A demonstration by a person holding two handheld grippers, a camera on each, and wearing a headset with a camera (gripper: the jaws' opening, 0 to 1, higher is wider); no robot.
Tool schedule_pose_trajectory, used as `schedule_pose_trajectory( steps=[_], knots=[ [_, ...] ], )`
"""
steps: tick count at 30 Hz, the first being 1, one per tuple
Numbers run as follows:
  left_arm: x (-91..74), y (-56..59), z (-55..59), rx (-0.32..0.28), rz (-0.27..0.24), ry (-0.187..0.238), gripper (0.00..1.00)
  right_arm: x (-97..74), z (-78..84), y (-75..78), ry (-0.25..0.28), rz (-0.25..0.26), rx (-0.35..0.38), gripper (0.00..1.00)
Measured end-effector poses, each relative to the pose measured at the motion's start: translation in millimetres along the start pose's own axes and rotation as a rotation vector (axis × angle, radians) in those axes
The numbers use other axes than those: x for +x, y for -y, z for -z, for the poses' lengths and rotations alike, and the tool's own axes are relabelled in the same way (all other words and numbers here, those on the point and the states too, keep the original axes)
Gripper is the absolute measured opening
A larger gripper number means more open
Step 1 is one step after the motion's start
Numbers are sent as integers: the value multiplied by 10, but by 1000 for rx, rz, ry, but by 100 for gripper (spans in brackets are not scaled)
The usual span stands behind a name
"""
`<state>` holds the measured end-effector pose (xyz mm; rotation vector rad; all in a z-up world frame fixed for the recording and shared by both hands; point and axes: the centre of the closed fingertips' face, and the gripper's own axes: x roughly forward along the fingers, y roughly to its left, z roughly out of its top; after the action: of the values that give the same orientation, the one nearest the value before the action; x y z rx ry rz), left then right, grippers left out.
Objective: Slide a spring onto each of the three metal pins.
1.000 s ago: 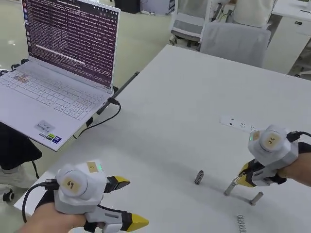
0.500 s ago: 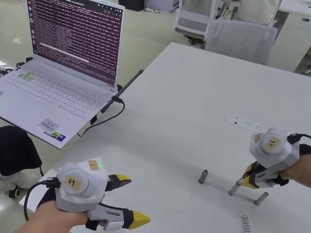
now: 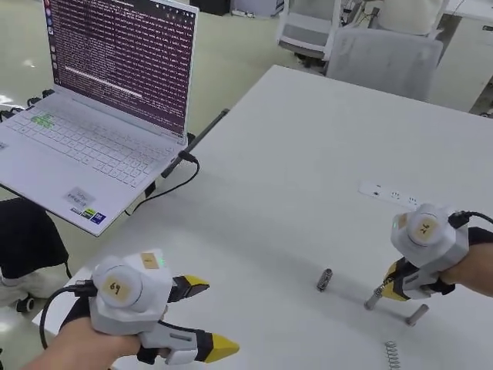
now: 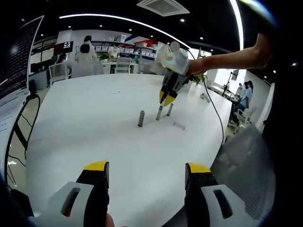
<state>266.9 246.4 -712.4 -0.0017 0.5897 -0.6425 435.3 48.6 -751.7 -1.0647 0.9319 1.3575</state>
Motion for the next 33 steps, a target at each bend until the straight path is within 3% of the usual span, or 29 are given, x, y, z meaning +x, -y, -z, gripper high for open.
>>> schedule_pose_trajectory(
  steps=[33],
  knots=[
    [-28, -4, 9, -6, -4, -1, 60, 282, 96, -34, -52, -31, -6, 9]
  ],
)
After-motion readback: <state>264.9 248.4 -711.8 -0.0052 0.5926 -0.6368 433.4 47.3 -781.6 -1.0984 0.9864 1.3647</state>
